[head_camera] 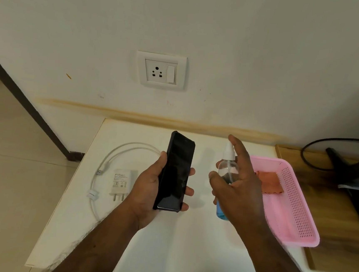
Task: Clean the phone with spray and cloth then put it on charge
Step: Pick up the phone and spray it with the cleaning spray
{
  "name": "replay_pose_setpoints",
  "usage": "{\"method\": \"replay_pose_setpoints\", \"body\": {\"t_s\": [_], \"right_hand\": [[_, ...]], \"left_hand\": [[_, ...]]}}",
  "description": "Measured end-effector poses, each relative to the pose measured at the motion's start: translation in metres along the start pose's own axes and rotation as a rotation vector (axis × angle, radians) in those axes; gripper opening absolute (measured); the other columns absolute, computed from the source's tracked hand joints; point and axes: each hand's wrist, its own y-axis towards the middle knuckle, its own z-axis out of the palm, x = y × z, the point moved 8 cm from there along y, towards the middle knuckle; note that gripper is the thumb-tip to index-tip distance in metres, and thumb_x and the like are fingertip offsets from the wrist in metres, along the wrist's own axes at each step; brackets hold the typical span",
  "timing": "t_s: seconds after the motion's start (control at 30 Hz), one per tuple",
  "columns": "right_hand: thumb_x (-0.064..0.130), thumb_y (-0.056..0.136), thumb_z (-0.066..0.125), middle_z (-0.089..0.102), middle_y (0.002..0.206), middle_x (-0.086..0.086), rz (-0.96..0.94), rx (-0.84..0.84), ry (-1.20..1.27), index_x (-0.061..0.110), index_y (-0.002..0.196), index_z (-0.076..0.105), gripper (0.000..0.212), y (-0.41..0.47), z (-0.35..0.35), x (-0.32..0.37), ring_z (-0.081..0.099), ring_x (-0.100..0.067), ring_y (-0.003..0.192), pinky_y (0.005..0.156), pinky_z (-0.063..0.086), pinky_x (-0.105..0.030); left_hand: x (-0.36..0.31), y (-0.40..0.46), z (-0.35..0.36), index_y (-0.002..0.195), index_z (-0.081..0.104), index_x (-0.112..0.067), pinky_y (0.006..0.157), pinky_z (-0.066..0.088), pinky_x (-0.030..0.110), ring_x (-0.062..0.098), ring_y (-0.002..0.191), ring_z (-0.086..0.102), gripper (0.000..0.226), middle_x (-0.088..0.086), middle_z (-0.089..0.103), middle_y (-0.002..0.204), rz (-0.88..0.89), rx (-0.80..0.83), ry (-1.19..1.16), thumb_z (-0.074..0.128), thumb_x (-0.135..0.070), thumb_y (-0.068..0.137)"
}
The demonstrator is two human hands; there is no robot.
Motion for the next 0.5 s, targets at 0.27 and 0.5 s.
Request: {"method": "replay_pose_setpoints", "body": {"t_s": [0.27, 0.5], "right_hand": [[0.028, 0.079, 0.071, 0.06, 0.102, 0.031, -0.029, 0.199, 0.044, 0.068, 0.135, 0.032, 0.079, -0.008, 0.014, 0.013, 0.069, -0.006, 0.074, 0.052, 0.055, -0.018], [0.014, 0.084, 0.074, 0.06, 0.114, 0.023, -0.06, 0.282, 0.022, 0.07, 0.133, 0.034, 0.085, -0.015, 0.021, 0.017, 0.067, -0.001, 0.078, 0.05, 0.053, -0.016]], "left_hand": [[-0.015, 0.0, -0.012, 0.123, 0.07, -0.029, 0.08, 0.055, 0.055, 0.038, 0.098, 0.066, 0.061, 0.012, 0.067, 0.128, 0.081, -0.032, -0.111, 0.036, -0.068, 0.089], [-0.018, 0.002, -0.022, 0.136, 0.059, -0.024, 0.08, 0.055, 0.053, 0.039, 0.098, 0.065, 0.065, 0.013, 0.065, 0.131, 0.112, -0.057, -0.153, 0.031, -0.067, 0.097]]}}
